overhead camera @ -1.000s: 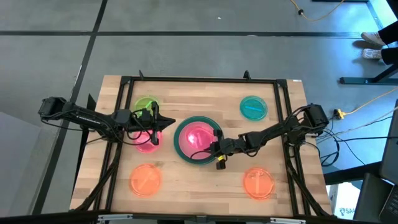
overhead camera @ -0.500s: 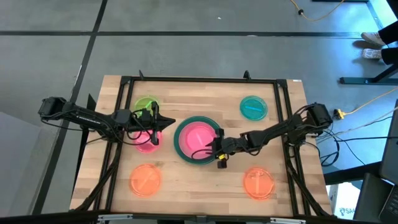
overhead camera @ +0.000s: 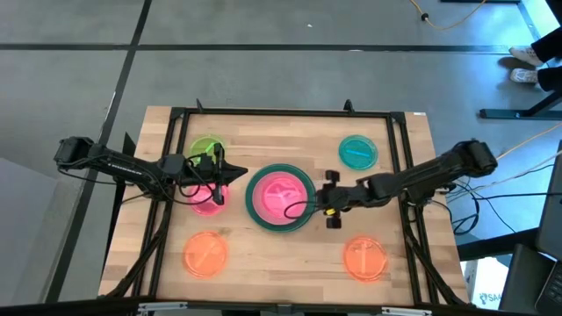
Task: Stack plastic plates
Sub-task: Stack the blue plate on top of the light pink plate
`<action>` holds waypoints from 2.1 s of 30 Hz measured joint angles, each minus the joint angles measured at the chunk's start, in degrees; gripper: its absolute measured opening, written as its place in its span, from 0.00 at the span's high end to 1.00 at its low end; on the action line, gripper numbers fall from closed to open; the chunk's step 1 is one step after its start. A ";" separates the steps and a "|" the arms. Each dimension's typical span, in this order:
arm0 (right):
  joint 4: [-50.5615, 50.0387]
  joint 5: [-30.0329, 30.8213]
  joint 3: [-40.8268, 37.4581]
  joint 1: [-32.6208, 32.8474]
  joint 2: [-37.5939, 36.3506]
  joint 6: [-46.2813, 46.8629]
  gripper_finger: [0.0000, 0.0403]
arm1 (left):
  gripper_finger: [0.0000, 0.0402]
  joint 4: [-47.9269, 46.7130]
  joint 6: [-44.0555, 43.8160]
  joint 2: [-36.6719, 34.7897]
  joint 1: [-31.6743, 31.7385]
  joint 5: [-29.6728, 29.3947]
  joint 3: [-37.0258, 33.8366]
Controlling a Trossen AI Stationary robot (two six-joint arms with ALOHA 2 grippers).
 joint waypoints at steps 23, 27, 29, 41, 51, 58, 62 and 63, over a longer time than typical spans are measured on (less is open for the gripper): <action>-19.07 14.94 -7.28 -12.14 -2.21 8.88 0.62 | 1.00 -0.04 0.00 0.02 0.02 0.01 0.00; -13.46 12.89 -11.83 -17.73 -2.19 8.39 0.62 | 1.00 -0.04 0.00 0.02 0.00 0.01 0.00; -11.16 13.08 -13.99 -20.07 -2.19 8.01 0.62 | 1.00 -0.04 0.00 0.02 0.01 0.00 0.00; 2.46 11.41 -22.54 -28.54 -2.36 2.92 0.62 | 1.00 -0.04 0.01 0.02 0.02 -0.01 0.00; 4.27 11.02 -23.15 -28.59 -2.19 1.52 0.84 | 1.00 -0.04 0.02 0.02 0.01 -0.02 0.00; 4.31 11.70 -23.23 -28.57 -2.12 0.55 0.99 | 1.00 -0.04 0.02 0.02 0.01 -0.02 0.00; 6.26 10.61 -23.30 -28.57 -2.10 0.38 0.97 | 1.00 -0.04 0.62 0.02 0.00 -0.04 0.00; 7.31 9.77 -23.30 -28.59 -2.09 0.17 0.97 | 1.00 -0.04 0.68 0.02 0.02 -0.04 0.00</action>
